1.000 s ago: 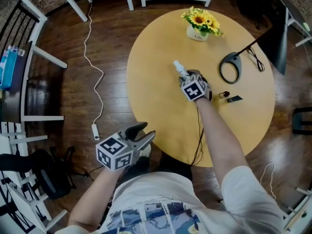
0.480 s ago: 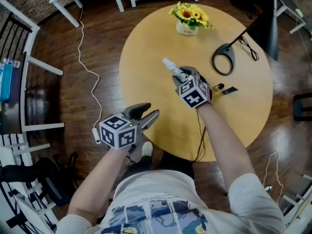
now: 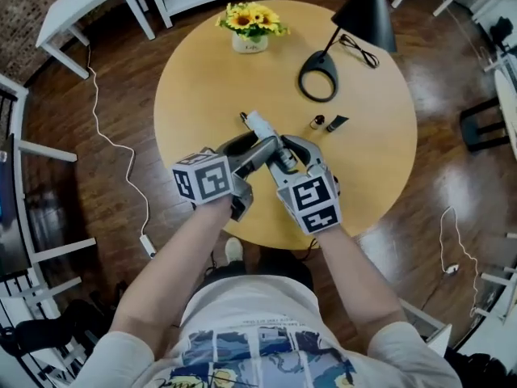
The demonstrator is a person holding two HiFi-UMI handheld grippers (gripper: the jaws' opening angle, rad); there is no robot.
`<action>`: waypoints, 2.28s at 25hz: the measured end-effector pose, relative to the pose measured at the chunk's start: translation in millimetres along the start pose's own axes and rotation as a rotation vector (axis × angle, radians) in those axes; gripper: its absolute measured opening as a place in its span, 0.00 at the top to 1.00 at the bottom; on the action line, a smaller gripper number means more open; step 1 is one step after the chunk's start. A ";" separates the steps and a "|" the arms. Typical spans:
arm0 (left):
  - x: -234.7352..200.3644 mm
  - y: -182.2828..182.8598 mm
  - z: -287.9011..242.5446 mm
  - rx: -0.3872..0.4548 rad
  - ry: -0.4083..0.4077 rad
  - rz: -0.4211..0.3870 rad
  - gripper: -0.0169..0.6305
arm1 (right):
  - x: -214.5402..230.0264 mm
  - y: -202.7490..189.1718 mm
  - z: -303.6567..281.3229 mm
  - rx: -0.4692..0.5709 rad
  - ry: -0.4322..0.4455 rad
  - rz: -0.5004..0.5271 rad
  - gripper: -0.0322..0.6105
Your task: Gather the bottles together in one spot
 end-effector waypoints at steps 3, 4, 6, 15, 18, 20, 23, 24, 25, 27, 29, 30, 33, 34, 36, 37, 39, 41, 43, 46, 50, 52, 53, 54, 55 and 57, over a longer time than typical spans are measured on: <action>26.6 -20.7 -16.7 -0.040 -0.053 0.019 0.56 | -3.9 -11.3 28.2 0.020 -0.045 -0.031 0.63; 33.8 -28.0 -20.8 -0.053 -0.072 0.034 0.56 | -3.7 -16.3 37.4 0.022 -0.065 -0.044 0.63; 47.2 -42.1 -26.1 -0.087 -0.105 0.054 0.57 | -5.1 -26.4 54.6 0.017 -0.106 -0.070 0.63; 87.5 -67.7 -18.3 -0.099 -0.201 -0.093 0.69 | -23.3 -45.9 102.7 0.064 -0.145 -0.099 0.61; 87.2 -63.8 -11.6 -0.099 -0.197 -0.264 0.70 | -25.0 -45.5 122.0 0.039 -0.057 -0.014 0.61; 87.5 -63.4 -7.0 -0.119 -0.205 -0.402 0.70 | -20.6 -42.7 137.9 0.000 0.026 0.059 0.61; 95.1 -71.6 1.5 -0.170 -0.245 -0.640 0.70 | -14.9 -34.5 162.0 -0.120 0.184 0.251 0.65; 98.8 -75.3 3.9 -0.187 -0.267 -0.708 0.70 | -13.4 -31.2 168.4 -0.176 0.235 0.332 0.65; 102.5 -79.5 6.2 -0.204 -0.291 -0.769 0.70 | -11.3 -27.4 173.4 -0.237 0.277 0.413 0.65; 109.3 -89.4 11.1 -0.241 -0.340 -0.871 0.70 | -7.2 -17.2 178.7 -0.339 0.346 0.549 0.65; 116.8 -100.2 16.7 -0.276 -0.391 -0.943 0.70 | -11.6 -6.6 179.0 -0.402 0.441 0.622 0.65; 121.8 -105.2 19.5 -0.286 -0.421 -0.967 0.70 | -17.5 -2.5 178.2 -0.426 0.499 0.641 0.65; 138.1 -115.1 29.3 -0.302 -0.520 -0.994 0.70 | -41.3 7.0 172.7 -0.495 0.668 0.695 0.65; 141.2 -117.6 32.9 -0.312 -0.551 -0.991 0.70 | -48.5 8.2 170.7 -0.523 0.713 0.719 0.65; 143.1 -121.7 40.5 -0.341 -0.603 -0.981 0.70 | -60.5 5.5 167.5 -0.591 0.789 0.773 0.65; 143.1 -122.8 44.1 -0.354 -0.625 -0.974 0.70 | -65.4 2.6 166.2 -0.623 0.821 0.804 0.65; 142.7 -124.7 50.6 -0.369 -0.664 -0.956 0.70 | -73.1 -1.1 164.1 -0.665 0.865 0.871 0.70; 142.9 -127.2 56.5 -0.379 -0.698 -0.931 0.70 | -79.3 -0.7 164.1 -0.682 0.898 0.919 0.74; 143.8 -129.8 62.5 -0.391 -0.737 -0.900 0.70 | -86.0 -0.6 165.7 -0.693 0.930 0.945 0.74; 145.2 -134.3 70.3 -0.417 -0.794 -0.872 0.70 | -97.0 -1.3 167.7 -0.718 0.975 0.982 0.74; 147.1 -142.0 77.8 -0.454 -0.839 -0.838 0.71 | -108.5 -6.5 172.0 -0.755 1.022 1.054 0.73; 149.4 -143.5 81.7 -0.469 -0.862 -0.809 0.71 | -112.2 -6.6 173.4 -0.763 1.045 1.078 0.73; 149.8 -143.9 82.9 -0.477 -0.871 -0.795 0.71 | -113.5 -6.4 173.3 -0.765 1.055 1.091 0.73; 149.3 -144.3 83.2 -0.485 -0.875 -0.786 0.71 | -114.0 -6.6 172.5 -0.768 1.060 1.105 0.73; 148.1 -144.7 82.7 -0.491 -0.875 -0.778 0.71 | -113.6 -7.4 171.3 -0.771 1.060 1.115 0.73; 145.1 -144.5 79.5 -0.482 -0.858 -0.768 0.71 | -110.2 -9.2 167.7 -0.779 1.050 1.109 0.74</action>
Point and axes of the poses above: the fingertips, and each gripper's own axes: z backward along the fingers, x to its right, y out of its top, the point moved 3 cm from there along z, backward along the fingers, and after that the axes turned 15 degrees about y, right-handed, at the moved point
